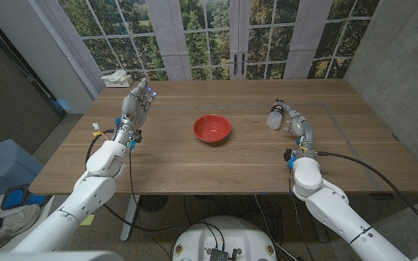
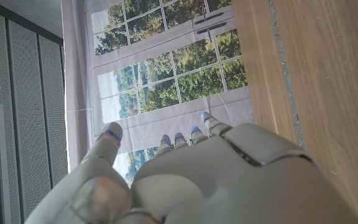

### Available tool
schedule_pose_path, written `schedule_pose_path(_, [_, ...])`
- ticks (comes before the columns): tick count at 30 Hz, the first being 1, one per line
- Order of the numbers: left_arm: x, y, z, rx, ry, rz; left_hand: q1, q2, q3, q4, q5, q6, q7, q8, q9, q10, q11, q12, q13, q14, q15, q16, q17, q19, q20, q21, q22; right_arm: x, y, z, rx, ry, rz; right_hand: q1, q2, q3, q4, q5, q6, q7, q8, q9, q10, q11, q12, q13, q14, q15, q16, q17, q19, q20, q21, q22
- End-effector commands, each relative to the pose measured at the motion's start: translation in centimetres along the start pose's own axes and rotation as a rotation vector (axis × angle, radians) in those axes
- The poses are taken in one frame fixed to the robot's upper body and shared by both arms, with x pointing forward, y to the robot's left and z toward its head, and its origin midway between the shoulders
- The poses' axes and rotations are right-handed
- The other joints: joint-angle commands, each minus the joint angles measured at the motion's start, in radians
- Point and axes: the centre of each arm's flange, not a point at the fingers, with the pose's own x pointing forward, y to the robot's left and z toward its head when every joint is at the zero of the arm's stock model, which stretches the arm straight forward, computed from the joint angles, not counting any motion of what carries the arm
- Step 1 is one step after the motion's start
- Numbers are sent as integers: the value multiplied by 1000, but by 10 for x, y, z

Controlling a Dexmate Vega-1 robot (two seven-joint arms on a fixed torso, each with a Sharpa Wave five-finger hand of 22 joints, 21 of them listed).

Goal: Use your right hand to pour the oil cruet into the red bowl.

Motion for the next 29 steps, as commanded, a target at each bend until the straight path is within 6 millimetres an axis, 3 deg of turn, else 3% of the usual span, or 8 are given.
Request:
schedule_pose_path(1, [-8,-1,3,2,-7,16,-7,25,3,-9,-1,2,-6,5,3,-62,-3,3,2,-77,-93,2,4,1,-43,1,2,5,-8,16,51,-85,97,-32,23,-3,11,-1,20,-1,5,2,3,6,9,2,-44,-13,-27,-14,-53,-25,-36,1])
schedule_pose_path(6, [-13,0,4,5,-8,25,-8,25,3,-10,-1,3,-5,5,3,-62,-2,3,2,-78,-93,1,4,0,-44,1,2,7,-10,24,70,-111,119,-59,34,-8,18,-1,32,-2,6,1,12,11,12,0,-77,-18,-52,-33,-100,-41,-71,0])
schedule_pose_path(15, [-28,3,1,0,17,50,-10,24,1,-11,-1,2,-6,5,3,-62,-2,3,2,-79,-93,1,4,-1,-45,0,2,8,-16,35,58,-138,151,-93,46,-15,29,-1,42,0,5,1,21,21,13,-1,-112,-9,-81,-54,-129,-64,-100,0])
schedule_pose_path(18, [-31,3,-2,-1,35,53,-10,23,1,-11,-2,2,-6,4,3,-62,-2,3,2,-80,-93,1,4,-2,-45,0,2,9,-18,40,63,-153,153,-110,51,-19,34,0,46,0,4,0,28,23,15,-2,-125,-11,-94,-67,-161,-79,-123,-1])
schedule_pose_path(25, [-41,3,-17,-20,83,65,-12,23,0,-11,-2,0,-5,4,3,-65,-2,2,2,-83,-93,1,5,-5,-45,-1,2,8,-21,46,49,-181,129,-141,62,-19,26,3,58,2,1,-2,36,30,11,-6,-202,-49,-168,-132,-308,-127,-230,-3])
schedule_pose_path(29, [-47,5,-20,-17,87,68,-13,24,0,-11,-2,0,-4,4,3,-66,-2,1,2,-84,-92,0,5,-5,-44,-1,2,6,-20,44,52,-193,118,-149,69,-15,18,3,66,5,0,-2,40,28,10,-7,-236,-51,-201,-166,-384,-136,-287,-3])
